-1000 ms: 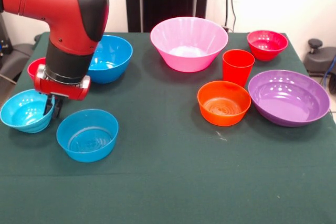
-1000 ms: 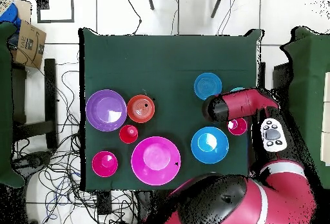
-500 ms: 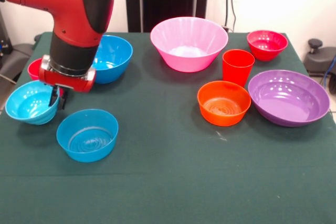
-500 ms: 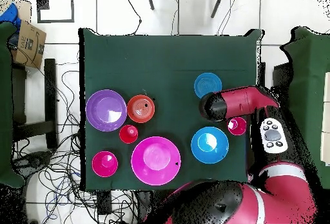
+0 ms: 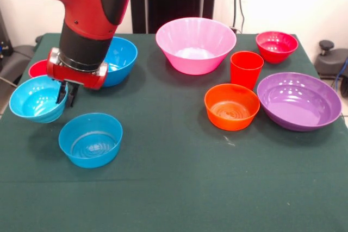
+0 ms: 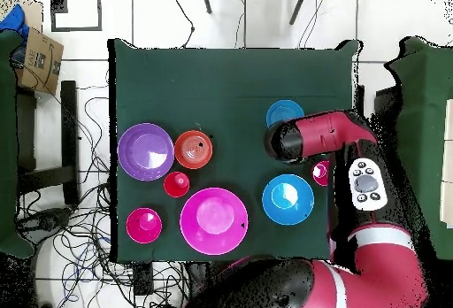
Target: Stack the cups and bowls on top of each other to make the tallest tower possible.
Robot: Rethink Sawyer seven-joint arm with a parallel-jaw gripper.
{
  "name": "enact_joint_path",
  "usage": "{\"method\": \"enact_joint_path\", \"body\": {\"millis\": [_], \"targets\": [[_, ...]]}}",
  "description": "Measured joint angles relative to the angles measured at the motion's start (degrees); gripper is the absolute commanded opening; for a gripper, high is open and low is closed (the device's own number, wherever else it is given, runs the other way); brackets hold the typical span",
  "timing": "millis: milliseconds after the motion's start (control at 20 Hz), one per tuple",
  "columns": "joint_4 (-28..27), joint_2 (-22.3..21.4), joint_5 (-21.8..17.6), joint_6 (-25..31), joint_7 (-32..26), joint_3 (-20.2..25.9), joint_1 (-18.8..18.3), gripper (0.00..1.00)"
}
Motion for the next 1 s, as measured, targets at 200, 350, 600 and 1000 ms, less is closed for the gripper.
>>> {"method": "enact_joint_path", "body": {"millis": [200, 350, 600, 1000], "targets": [[0.0, -0.7, 0.7, 1.2, 0.0, 0.0, 0.9, 0.0], [0.0, -1.1, 1.5, 2.4, 0.0, 0.0, 1.7, 0.0], [0.0, -1.7, 2.1, 3.8, 0.0, -0.1, 3.0, 0.0], [0.0, -1.9, 3.6, 6.2, 0.0, -0.1, 5.6, 0.0]]}}
